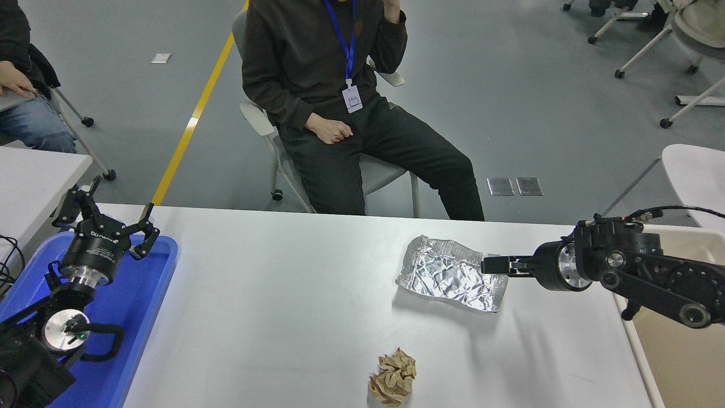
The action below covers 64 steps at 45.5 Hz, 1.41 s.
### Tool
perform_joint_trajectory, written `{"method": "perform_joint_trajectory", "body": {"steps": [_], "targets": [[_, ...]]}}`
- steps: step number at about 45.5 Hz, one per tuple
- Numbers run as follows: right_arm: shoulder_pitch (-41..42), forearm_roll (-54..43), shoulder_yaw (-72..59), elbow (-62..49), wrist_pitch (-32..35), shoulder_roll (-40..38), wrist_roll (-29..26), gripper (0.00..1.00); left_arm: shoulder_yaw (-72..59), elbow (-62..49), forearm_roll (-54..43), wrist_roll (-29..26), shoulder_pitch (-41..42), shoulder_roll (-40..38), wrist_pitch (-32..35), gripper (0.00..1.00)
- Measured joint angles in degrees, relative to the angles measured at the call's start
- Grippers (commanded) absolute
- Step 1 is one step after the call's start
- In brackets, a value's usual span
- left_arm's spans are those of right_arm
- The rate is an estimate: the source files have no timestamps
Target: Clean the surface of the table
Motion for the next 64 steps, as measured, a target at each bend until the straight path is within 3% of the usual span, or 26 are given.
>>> {"method": "perform_joint_trajectory", "body": {"steps": [17,43,49,64], "targets": [[-0.8,5.0,-0.4,-4.7,-2.1,4.4,-5.6,0.99,0.0,0.0,0.0,0.0,0.0,0.0,0.0,1.0],[-3.1,9.1,-0.5,-8.2,-6.6,7.6,-7.0,0.97,0.0,0.0,0.0,0.0,0.0,0.0,0.0,1.0],[-3.8,9.2,-0.5,-9.2,-7.6,8.5,-7.1,0.86,0.0,0.0,0.0,0.0,0.0,0.0,0.0,1.0],[-4.6,9.4,-2.2,-10.7,-9.0,9.6,-6.9,0.25,0.0,0.0,0.0,0.0,0.0,0.0,0.0,1.0]]}}
